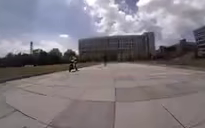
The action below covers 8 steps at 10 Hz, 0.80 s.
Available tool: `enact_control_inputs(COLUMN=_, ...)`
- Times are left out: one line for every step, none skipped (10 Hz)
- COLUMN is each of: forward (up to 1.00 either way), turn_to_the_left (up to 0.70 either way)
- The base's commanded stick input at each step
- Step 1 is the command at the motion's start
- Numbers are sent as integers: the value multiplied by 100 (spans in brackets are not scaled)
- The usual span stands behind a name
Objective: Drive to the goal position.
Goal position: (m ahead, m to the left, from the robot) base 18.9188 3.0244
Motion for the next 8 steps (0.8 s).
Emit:
enact_control_inputs(forward=70, turn_to_the_left=0)
enact_control_inputs(forward=70, turn_to_the_left=0)
enact_control_inputs(forward=70, turn_to_the_left=0)
enact_control_inputs(forward=70, turn_to_the_left=0)
enact_control_inputs(forward=70, turn_to_the_left=0)
enact_control_inputs(forward=70, turn_to_the_left=0)
enact_control_inputs(forward=70, turn_to_the_left=0)
enact_control_inputs(forward=70, turn_to_the_left=0)
